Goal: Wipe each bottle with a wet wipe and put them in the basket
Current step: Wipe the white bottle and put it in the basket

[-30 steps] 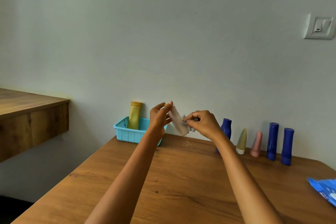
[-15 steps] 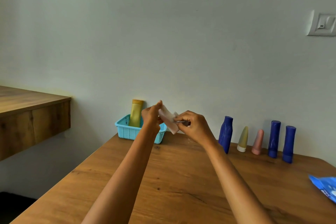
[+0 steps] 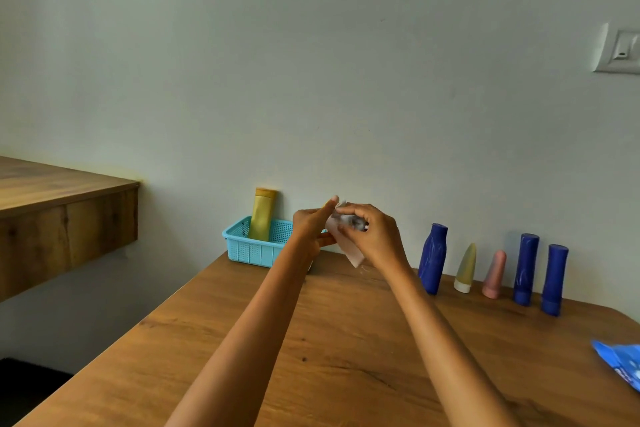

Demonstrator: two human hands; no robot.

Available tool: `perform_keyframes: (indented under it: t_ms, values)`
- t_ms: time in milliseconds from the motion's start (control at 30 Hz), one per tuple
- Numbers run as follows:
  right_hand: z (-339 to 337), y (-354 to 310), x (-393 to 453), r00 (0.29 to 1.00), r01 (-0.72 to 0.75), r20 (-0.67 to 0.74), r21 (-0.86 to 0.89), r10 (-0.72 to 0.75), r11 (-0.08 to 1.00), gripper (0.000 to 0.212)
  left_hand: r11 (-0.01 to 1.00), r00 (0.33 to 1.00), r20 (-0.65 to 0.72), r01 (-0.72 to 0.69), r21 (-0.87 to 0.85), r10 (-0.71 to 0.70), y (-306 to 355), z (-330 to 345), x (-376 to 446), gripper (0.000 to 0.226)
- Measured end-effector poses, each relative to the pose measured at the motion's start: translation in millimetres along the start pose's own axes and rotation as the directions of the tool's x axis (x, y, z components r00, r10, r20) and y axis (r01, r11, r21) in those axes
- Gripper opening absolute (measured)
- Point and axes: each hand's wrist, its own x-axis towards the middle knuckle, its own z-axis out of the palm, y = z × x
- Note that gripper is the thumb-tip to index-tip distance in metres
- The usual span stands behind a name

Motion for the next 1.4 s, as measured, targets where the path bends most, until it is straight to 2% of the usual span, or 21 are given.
perform_keyframes:
  t_ms: [67,100,133,200,267,300,367,500,633,800,867,1033,1167,1267,1400]
  values:
    - [-4,4,1,0.996,-0.084,0.024,-0.002,0.084,0.996,0.031,1.000,0.999,0.023,0.029,0.000,-0.029,1,-5,2,0.043]
    - [-8,7,3,0.985,-0.172,0.035,0.058,0.170,0.983,0.032,0.999,0.998,0.045,0.038,-0.013,-0.038,2,-8,2,0.039]
    - [-13,9,4,0.960,-0.279,0.056,0.194,0.274,0.940,0.030,0.998,0.996,0.082,0.039,-0.043,-0.035,3,-11,4,0.034]
    - [-24,8,5,0.883,-0.451,0.154,0.538,0.444,0.712,0.022,0.992,0.979,0.201,0.037,-0.120,-0.012,6,-16,5,0.025]
    - [-32,8,5,0.827,-0.520,0.274,0.705,0.490,0.483,0.020,0.989,0.952,0.307,0.038,-0.140,0.007,8,-17,4,0.023]
    - [-33,8,5,0.815,-0.535,0.320,0.734,0.483,0.418,0.023,0.988,0.940,0.342,0.044,-0.148,0.009,9,-17,3,0.024]
    - [-32,6,4,0.812,-0.546,0.364,0.751,0.457,0.372,0.025,0.984,0.920,0.393,0.061,-0.169,0.010,9,-17,0,0.028]
    - [-31,5,6,0.826,-0.539,0.351,0.722,0.441,0.434,0.018,0.979,0.889,0.458,0.084,-0.186,0.011,8,-22,-3,0.031]
    - [-30,5,6,0.837,-0.532,0.353,0.707,0.419,0.466,0.015,0.978,0.881,0.471,0.068,-0.199,0.035,8,-19,-5,0.048]
    - [-30,0,6,0.902,-0.433,0.241,0.521,0.360,0.736,0.018,0.984,0.908,0.417,0.038,-0.171,0.037,5,-13,-3,0.035]
    - [-26,-5,8,0.916,-0.400,0.220,0.483,0.335,0.779,0.018,0.988,0.921,0.386,0.013,-0.151,0.047,9,-10,-3,0.039]
    - [-10,-11,7,0.967,-0.240,0.156,0.266,0.204,0.934,0.038,0.995,0.951,0.299,-0.062,-0.081,0.083,13,-15,-2,0.043]
    - [-9,-10,6,0.989,-0.127,0.105,0.184,0.109,0.975,0.031,0.994,0.973,0.205,-0.106,-0.014,0.106,16,-20,1,0.055]
    - [-8,-13,3,1.000,-0.008,0.011,0.079,0.007,0.997,0.023,0.996,0.989,0.122,-0.088,0.029,0.084,14,-17,4,0.060]
    - [-2,-18,4,0.989,0.073,-0.131,-0.024,-0.075,0.997,0.029,0.989,0.993,0.065,-0.104,0.110,0.097,13,-9,4,0.063]
